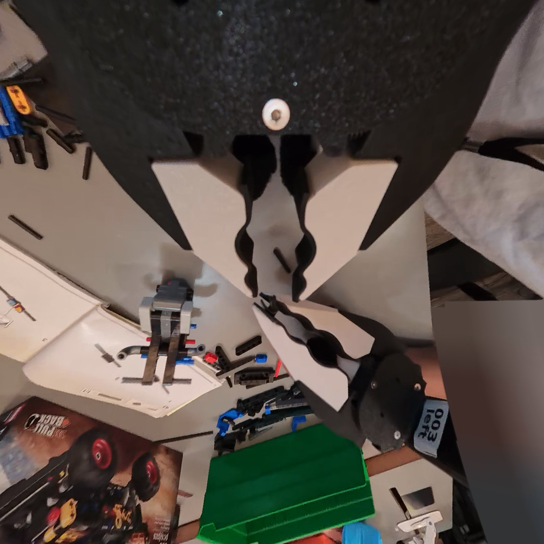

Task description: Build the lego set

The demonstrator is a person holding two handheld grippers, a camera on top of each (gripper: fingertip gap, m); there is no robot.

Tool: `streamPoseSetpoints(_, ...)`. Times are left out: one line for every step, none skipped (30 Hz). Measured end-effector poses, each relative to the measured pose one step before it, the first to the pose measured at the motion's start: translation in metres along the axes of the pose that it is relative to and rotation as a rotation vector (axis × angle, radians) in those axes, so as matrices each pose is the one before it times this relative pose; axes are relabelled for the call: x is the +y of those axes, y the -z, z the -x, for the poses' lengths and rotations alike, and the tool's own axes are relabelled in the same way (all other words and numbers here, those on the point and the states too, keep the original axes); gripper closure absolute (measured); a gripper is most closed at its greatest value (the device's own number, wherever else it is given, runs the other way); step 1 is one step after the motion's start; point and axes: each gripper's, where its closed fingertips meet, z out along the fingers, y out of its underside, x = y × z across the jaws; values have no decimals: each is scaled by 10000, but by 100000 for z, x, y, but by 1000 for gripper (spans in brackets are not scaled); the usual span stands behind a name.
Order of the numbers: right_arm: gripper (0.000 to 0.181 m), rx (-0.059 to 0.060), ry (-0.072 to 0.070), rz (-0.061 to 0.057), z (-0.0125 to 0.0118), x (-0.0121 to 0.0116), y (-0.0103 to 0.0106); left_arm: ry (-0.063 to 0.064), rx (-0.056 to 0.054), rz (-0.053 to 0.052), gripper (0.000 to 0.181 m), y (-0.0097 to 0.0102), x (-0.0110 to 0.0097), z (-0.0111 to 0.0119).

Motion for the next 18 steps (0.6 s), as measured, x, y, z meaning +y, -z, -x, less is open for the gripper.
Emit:
streamPoseSetpoints(163, 104, 69, -129, 14, -152, -142, -72, 9, 28, 175, -46, 48, -125)
streamPoseSetpoints(164, -64, 4, 29, 164, 17, -183, -55, 10, 21, 175, -25, 35, -103)
streamPoseSetpoints(164, -92, -63, 48, 151, 25, -175, -53, -7, 31, 175, -19, 32, -49)
streamPoseSetpoints(165, -15, -24, -1, 34, -2, -123, -30, -24, 8, 175, 2, 5, 14)
streamPoseSetpoints(171, 75, 34, 100, -104, 170, -91, -5, -12, -2, 175, 19, -15, 28)
streamPoseSetpoints(174, 135, 102, 148, -174, 230, -106, 10, -17, -6, 175, 23, -27, 47)
streamPoseSetpoints(177, 114, 145, 13, -82, 23, -27, -13, -8, 10, 175, 9, -2, 16)
streamPoseSetpoints(178, 66, 125, -93, 5, -146, 22, -62, -26, 12, 175, 3, 5, -1)
streamPoseSetpoints(179, 1, 5, 6, 36, -30, -14, -88, -37, 39, 175, -2, 26, -7)
streamPoseSetpoints(179, -13, -55, 25, 8, 31, -49, -106, -21, 61, 175, -27, 70, -44)
streamPoseSetpoints(179, -32, -71, 33, 0, 83, -63, -100, -19, 75, 175, -21, 100, -33)
streamPoseSetpoints(179, -32, -76, 38, -4, 106, -46, -128, -27, 70, 175, -16, 103, -42)
streamPoseSetpoints(179, 9, -30, 36, -23, 90, -23, -80, -9, 59, 175, -39, 77, -54)
streamPoseSetpoints(179, 16, -19, 34, -9, 80, -24, 10, 20, 49, 175, -37, 61, -51)
streamPoseSetpoints(178, 43, -15, 40, -46, 62, -7, 35, 24, 13, 175, -22, 34, -22)
streamPoseSetpoints(176, 34, -41, -12, -50, -33, 13, 37, 18, -33, 175, 1, -39, 9)
streamPoseSetpoints(175, -89, -65, -47, 101, -81, 24, 74, 21, -24, 175, 0, -8, 19)
streamPoseSetpoints(175, -62, -72, -57, 68, -106, 44, 57, 7, 16, 175, -13, 47, 44)
